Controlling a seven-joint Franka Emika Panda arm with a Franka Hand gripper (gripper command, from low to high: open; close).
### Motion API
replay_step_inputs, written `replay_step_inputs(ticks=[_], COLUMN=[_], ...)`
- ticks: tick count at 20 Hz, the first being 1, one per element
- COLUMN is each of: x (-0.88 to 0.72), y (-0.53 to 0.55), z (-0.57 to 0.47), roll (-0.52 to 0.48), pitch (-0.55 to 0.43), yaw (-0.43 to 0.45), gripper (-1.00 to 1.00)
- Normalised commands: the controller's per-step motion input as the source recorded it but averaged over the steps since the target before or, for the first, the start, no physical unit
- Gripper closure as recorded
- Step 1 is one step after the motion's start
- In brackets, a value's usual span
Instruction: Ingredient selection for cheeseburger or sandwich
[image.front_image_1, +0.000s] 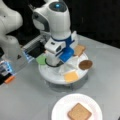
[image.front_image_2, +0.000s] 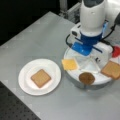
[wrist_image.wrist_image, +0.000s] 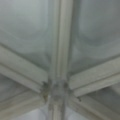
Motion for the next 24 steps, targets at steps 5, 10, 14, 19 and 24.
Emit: replay_step_inputs(ticks=[5,10,14,19,24], x=[-0.08,-0.09,-0.13,-0.16,-0.24], y=[0.13,0.10,0.08,0.08,0.09], z=[-0.14,-0.15,-0.13,-0.12,-0.07], roll=[0.027,0.035,0.034,0.043,0.034], pitch=[-0.130,-0.129,-0.124,-0.116,-0.088], yaw=[-0.141,-0.115,-0.110,-0.131,-0.159], gripper=[-1.00,-1.00,-1.00,-1.00,-1.00])
